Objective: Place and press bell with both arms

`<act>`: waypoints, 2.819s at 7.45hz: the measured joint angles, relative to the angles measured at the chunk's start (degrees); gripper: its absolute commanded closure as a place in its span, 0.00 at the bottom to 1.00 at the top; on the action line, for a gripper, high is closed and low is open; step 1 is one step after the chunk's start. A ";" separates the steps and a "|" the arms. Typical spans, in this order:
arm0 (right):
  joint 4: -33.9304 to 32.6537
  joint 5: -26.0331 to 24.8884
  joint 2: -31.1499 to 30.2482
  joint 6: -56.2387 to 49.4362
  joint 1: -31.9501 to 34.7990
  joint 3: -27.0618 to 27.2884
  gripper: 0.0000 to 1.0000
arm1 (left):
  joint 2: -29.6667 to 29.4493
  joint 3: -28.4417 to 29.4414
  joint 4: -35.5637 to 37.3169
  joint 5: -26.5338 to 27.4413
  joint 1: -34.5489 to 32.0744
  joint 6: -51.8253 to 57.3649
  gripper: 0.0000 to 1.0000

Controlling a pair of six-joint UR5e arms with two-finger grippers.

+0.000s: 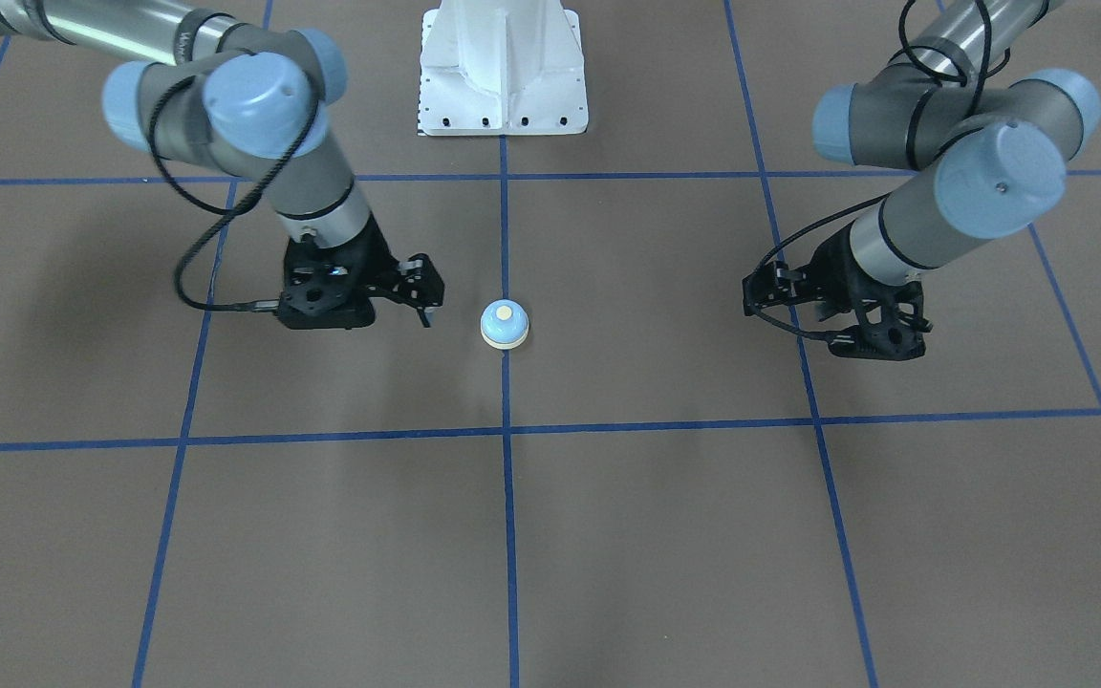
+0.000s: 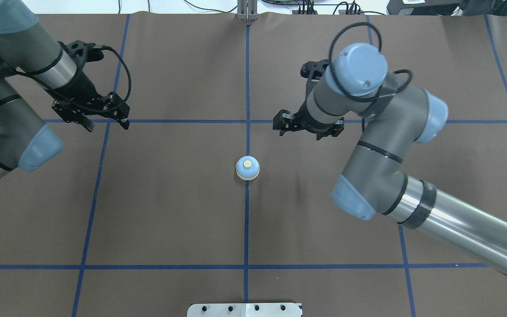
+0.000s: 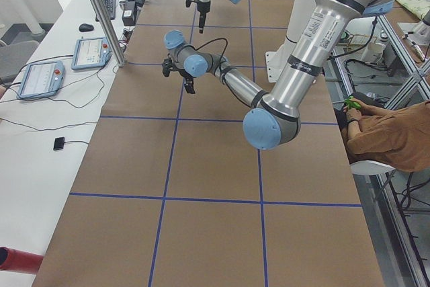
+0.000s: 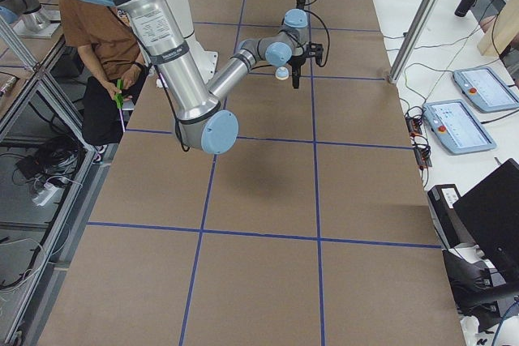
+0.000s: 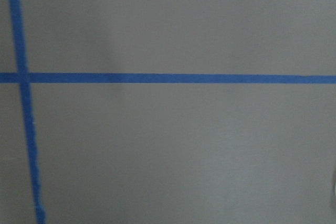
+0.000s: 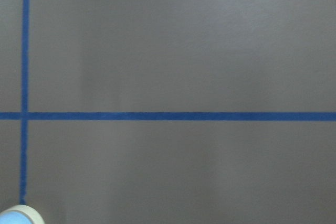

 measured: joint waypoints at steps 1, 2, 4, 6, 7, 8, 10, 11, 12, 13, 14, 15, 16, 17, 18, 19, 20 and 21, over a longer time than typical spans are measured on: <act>-0.07 -2.02 3.44 2.62 -2.36 -2.79 1.00 | 2.37 -1.97 -0.08 0.25 -0.54 0.93 0.01; -0.19 -2.87 6.76 4.07 -3.88 -6.33 1.00 | 3.96 -3.49 -0.14 0.38 -0.89 1.27 0.01; -0.37 -3.01 10.58 5.45 -5.23 -10.96 1.00 | 5.62 -5.10 -0.16 0.50 -1.27 1.38 0.01; -0.49 -2.85 11.15 6.37 -6.03 -12.20 1.00 | 5.82 -5.57 -0.14 0.53 -1.28 1.08 0.01; -0.46 -2.74 11.21 7.22 -6.23 -12.78 1.00 | 5.87 -5.76 -0.14 0.65 -1.27 0.88 0.01; -0.41 -2.64 11.31 7.66 -6.31 -13.04 1.00 | 5.94 -5.97 -0.14 1.12 -1.23 0.74 0.01; -0.37 -2.53 11.36 7.89 -6.75 -13.31 1.00 | 6.01 -6.11 -0.14 2.00 -1.18 0.62 0.01; -0.36 -2.52 11.36 7.91 -7.02 -13.51 1.00 | 6.02 -6.21 -0.14 2.13 -1.17 0.59 0.01; -0.34 -2.49 11.35 7.92 -7.21 -13.86 1.00 | 6.02 -6.33 -0.14 2.18 -1.17 0.55 0.01; -0.30 -2.37 11.40 7.92 -7.26 -14.11 1.00 | 6.03 -6.43 -0.14 2.20 -1.16 0.52 0.01; -0.34 -1.85 11.40 7.93 -7.26 -14.14 1.00 | 6.03 -6.50 -0.14 2.19 -1.16 0.52 0.01; -0.40 -0.73 11.36 7.91 -7.17 -13.90 1.00 | 6.02 -6.58 -0.14 2.15 -1.16 0.51 0.01; -0.50 0.81 11.31 7.87 -6.44 -13.33 1.00 | 6.00 -6.74 -0.14 2.13 -1.16 0.51 0.01; -0.90 2.98 10.82 7.82 -4.88 -12.10 1.00 | 6.00 -6.97 -0.14 2.13 -1.17 0.51 0.01; -1.46 4.94 8.59 7.48 -2.79 -9.25 1.00 | 6.04 -7.20 -0.14 2.12 -1.30 0.67 0.01; -1.80 6.16 4.09 6.09 -0.50 -4.50 1.00 | 6.43 -7.57 -0.16 2.12 -1.70 1.14 0.01; -1.97 7.57 -2.34 2.23 2.63 1.37 1.00 | 7.53 -8.16 -0.20 2.12 -2.64 2.74 0.01; -2.02 9.45 -8.58 -3.52 6.40 5.78 1.00 | 9.49 -8.89 -0.22 2.12 -4.18 6.48 0.01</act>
